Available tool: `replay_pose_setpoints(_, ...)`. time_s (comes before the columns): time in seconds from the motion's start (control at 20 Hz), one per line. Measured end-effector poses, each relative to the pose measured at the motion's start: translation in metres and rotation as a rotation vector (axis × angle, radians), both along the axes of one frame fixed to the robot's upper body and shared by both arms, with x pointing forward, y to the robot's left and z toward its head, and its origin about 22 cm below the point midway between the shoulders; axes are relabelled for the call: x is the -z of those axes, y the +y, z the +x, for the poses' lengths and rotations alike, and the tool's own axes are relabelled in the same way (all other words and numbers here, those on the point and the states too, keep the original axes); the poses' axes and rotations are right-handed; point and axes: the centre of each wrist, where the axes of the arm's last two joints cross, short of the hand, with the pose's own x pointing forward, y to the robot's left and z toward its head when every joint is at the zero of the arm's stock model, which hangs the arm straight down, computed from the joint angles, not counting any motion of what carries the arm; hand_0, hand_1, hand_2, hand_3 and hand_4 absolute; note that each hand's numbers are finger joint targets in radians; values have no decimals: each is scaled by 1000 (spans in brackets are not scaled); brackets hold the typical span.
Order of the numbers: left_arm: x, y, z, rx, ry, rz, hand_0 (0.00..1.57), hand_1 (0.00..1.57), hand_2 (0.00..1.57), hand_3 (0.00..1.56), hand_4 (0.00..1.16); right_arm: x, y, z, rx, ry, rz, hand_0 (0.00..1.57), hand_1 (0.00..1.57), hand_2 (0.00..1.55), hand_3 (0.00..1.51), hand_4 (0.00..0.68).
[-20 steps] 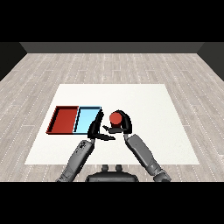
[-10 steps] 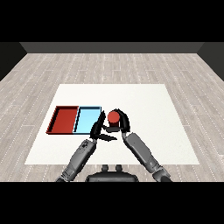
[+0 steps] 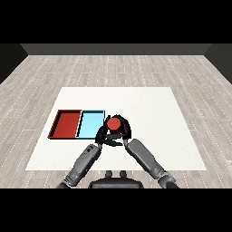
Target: Pick the red can and put it in the red box
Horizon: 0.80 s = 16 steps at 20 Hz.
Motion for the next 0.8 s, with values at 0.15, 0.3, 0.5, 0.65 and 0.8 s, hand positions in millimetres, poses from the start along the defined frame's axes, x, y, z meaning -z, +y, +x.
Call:
replay_pose_setpoints(0.15,-2,-11,4,8,-11,-11,0,0,0,0,0,4,6,-3,-12,4,-8,1487,1487,1451,1375,617)
replay_pose_setpoints(0.3,2,-7,1,-2,-16,-4,0,0,0,0,56,2,11,-1,-16,-2,-15,1476,1476,1457,1371,636)
replay_pose_setpoints(0.5,2,-5,1,-8,-28,9,0,0,0,0,431,0,16,-4,-23,-4,-16,1467,1467,1450,1366,630)
replay_pose_setpoints(0.65,-2,-8,1,-82,-5,49,742,742,887,707,824,-2,18,-3,-29,-8,-29,1473,1473,1450,1365,626)
replay_pose_setpoints(0.8,-3,-9,4,-150,29,49,1571,1571,1533,1429,922,3,21,-3,-33,-5,-27,1470,1470,1448,1373,628)
